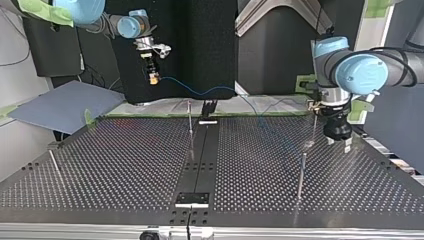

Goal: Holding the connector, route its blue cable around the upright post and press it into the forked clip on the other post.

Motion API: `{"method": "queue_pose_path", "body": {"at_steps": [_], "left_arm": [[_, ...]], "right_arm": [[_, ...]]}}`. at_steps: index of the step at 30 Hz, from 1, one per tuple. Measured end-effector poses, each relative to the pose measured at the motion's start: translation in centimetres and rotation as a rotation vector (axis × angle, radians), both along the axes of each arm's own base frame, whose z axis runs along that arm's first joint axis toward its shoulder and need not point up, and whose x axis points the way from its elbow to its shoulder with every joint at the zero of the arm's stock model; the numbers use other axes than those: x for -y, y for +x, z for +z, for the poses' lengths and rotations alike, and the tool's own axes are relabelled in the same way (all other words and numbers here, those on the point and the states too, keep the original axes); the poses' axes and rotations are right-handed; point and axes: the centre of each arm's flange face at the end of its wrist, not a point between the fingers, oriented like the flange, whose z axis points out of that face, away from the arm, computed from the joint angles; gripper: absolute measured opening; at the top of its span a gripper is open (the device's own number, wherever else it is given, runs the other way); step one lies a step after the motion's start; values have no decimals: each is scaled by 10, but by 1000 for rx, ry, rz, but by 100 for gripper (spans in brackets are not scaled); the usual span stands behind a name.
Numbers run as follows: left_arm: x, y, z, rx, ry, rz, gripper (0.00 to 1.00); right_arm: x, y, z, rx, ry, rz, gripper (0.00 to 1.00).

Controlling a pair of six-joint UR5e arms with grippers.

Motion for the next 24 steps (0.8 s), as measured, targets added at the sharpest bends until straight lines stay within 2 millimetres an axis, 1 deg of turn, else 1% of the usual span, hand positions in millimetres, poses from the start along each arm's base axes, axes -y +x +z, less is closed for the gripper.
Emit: {"method": "queue_pose_path", "body": {"at_steps": [5,13,24], "left_arm": [[5,-5,36,34,36,-31,100],[3,-20,90,88,79,-18,100],[13,-49,163,175,105,-89,100]], "right_arm": [[-1,1,0,-1,1,4,0],[-1,3,0,0,1,7,0],[0,3,0,1,-3,8,0]]}}
